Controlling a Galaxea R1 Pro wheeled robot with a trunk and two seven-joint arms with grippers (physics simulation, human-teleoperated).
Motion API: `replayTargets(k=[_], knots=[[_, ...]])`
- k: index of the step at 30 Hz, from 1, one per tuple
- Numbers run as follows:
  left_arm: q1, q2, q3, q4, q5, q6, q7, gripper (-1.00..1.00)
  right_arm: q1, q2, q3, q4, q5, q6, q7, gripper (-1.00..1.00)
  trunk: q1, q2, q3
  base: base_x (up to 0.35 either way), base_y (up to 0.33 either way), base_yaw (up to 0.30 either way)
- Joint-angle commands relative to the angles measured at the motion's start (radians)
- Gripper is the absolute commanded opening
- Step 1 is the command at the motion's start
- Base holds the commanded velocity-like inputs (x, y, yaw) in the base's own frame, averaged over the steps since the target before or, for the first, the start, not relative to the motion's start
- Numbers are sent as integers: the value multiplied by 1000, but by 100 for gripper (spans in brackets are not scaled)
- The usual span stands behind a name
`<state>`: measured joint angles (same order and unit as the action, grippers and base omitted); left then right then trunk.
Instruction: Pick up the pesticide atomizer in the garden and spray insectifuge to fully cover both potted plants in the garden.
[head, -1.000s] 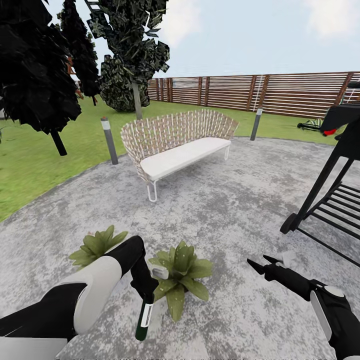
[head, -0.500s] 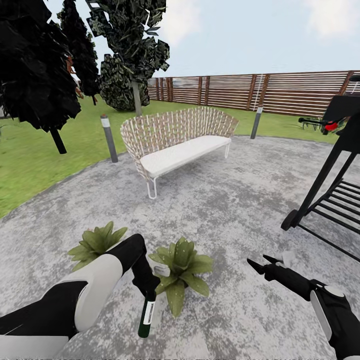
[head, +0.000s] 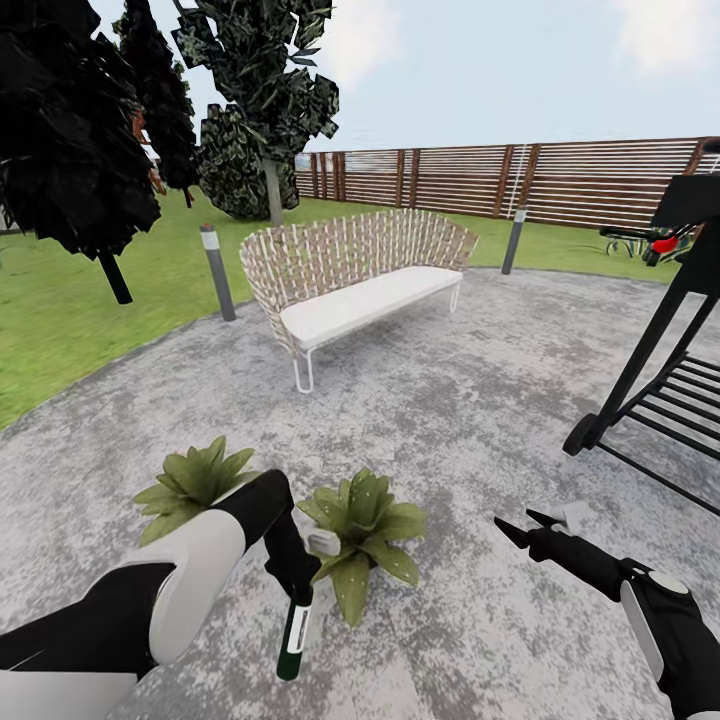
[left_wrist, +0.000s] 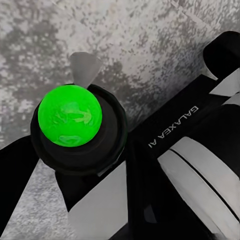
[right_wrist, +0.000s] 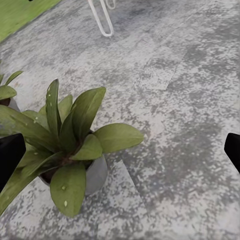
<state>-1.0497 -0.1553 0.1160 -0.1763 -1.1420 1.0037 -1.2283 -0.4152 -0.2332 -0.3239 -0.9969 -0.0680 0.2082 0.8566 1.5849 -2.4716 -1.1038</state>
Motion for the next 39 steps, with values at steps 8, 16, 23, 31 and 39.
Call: replayTargets(k=[8, 16, 23, 31, 39], knots=[[-69, -18, 4, 2, -7, 10, -17, -100, -1, 2, 0, 2, -7, 10, 4, 100, 0, 0, -1, 0, 0, 0], [-210, -19, 0, 136, -20, 8, -137, -100, -1, 1, 0, 2, -7, 10, 4, 100, 0, 0, -1, 0, 0, 0], [-251, -19, -15, 205, -66, 8, -144, -100, -1, 2, 0, 1, -7, 10, 4, 100, 0, 0, -1, 0, 0, 0], [-232, -14, -25, 212, -103, 7, -145, -100, -1, 2, 0, 1, -7, 10, 4, 100, 0, 0, -1, 0, 0, 0], [-229, -15, -22, 197, -108, 6, -139, -100, -1, 1, 0, 1, -7, 10, 4, 100, 0, 0, -1, 0, 0, 0]])
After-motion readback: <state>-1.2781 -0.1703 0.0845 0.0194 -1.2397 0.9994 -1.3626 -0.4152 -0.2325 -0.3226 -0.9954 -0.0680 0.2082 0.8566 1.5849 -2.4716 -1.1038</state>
